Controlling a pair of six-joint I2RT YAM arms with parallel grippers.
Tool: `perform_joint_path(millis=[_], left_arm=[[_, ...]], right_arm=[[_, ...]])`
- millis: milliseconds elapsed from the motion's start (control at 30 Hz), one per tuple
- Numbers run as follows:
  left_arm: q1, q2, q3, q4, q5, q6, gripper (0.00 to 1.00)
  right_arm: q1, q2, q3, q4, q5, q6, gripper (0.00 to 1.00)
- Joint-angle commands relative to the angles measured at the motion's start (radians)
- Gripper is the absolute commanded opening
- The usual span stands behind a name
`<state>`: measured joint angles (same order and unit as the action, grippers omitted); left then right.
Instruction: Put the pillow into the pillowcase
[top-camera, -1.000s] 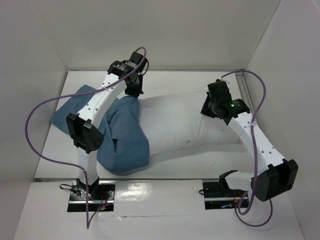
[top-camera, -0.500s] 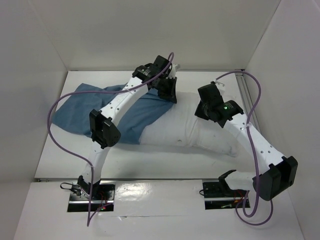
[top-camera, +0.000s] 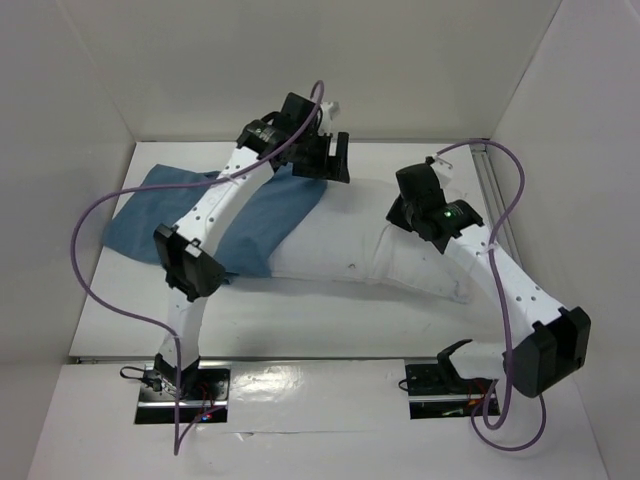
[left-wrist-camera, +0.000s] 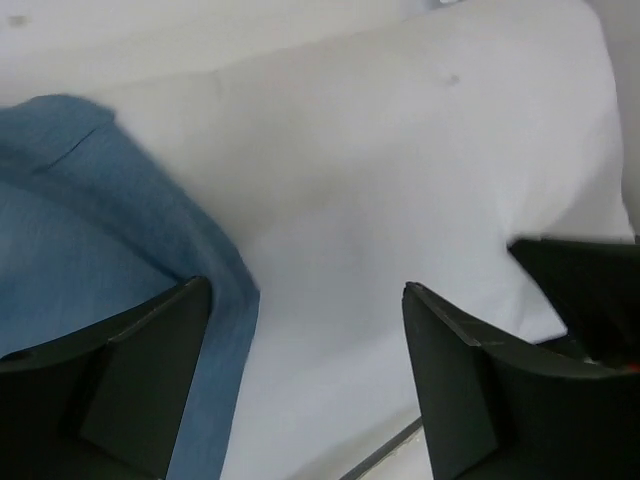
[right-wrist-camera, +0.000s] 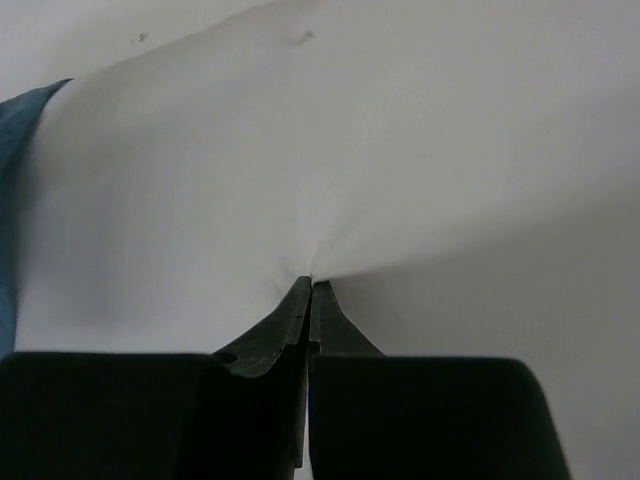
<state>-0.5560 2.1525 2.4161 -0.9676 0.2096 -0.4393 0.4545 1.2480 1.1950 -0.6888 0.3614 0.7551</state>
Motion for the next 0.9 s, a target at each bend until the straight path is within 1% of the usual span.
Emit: perform_joint_path(millis=[0,33,67,100,133,167,200,233,267,333,367,433,533,667,700,767,867], left_arm=[[-0.005,-0.276,-0.094,-0.008,-0.221,0.051,0.9],[-0.005,-0.319,-0.141,-0.017,-0.264,0.034,0.87],[-0.005,-0.36,-0.193,-0.017,-0.298,0.021,0.82],[-0.005,-0.402,-0.248,-0.017,-0.364,0.001,0.82],[-0.005,-0.489,-0.378,-0.017,-0.387,-0.042,0.82],[-0.015,-0.532,-0.449,-0.017,-0.412,-0.068,0.8],[-0.045,-0.575,-0.519,-0.017,-0.483,-0.1,0.8],[-0.065,-0.615,-0.657,-0.017,-0.51,-0.13,0.8],[-0.083,-0.693,-0.722,-0.017,-0.532,-0.203,0.8],[-0.139,-0.762,-0.845,0.015,-0.57,-0.272,0.8],[-0.154,-0.808,-0.941,0.027,-0.57,-0.332,0.8],[-0.189,-0.821,-1.027,0.027,-0.57,-0.401,0.79],[-0.235,-0.832,-1.097,0.027,-0.599,-0.466,0.76],[-0.236,-0.804,-1.135,0.015,-0.68,-0.515,0.72],[-0.236,-0.793,-1.135,0.0,-0.697,-0.53,0.69],[-0.226,-0.772,-1.135,0.0,-0.707,-0.53,0.68],[-0.194,-0.718,-1.135,0.0,-0.697,-0.519,0.6]], right_arm=[[-0.023,0.054,0.003,0.167,-0.051,-0.01,0.0],[-0.033,0.067,0.017,0.167,-0.064,-0.02,0.0],[-0.033,0.082,0.029,0.176,-0.064,-0.031,0.0],[-0.033,0.082,0.029,0.176,-0.064,-0.031,0.0],[-0.042,0.082,0.038,0.176,-0.073,-0.031,0.0],[-0.042,0.091,0.038,0.176,-0.073,-0.04,0.0],[-0.042,0.091,0.038,0.176,-0.073,-0.04,0.0],[-0.051,0.091,0.047,0.176,-0.084,-0.04,0.0],[-0.051,0.091,0.048,0.176,-0.084,-0.04,0.0],[-0.06,0.091,0.048,0.176,-0.095,-0.049,0.0],[-0.06,0.091,0.048,0.176,-0.107,-0.049,0.0],[-0.06,0.1,0.048,0.176,-0.107,-0.059,0.0],[-0.069,0.1,0.048,0.176,-0.116,-0.059,0.0],[-0.069,0.1,0.057,0.176,-0.116,-0.059,0.0],[-0.069,0.1,0.066,0.167,-0.116,-0.068,0.0],[-0.069,0.1,0.066,0.167,-0.116,-0.068,0.0],[-0.069,0.091,0.066,0.167,-0.116,-0.068,0.0]])
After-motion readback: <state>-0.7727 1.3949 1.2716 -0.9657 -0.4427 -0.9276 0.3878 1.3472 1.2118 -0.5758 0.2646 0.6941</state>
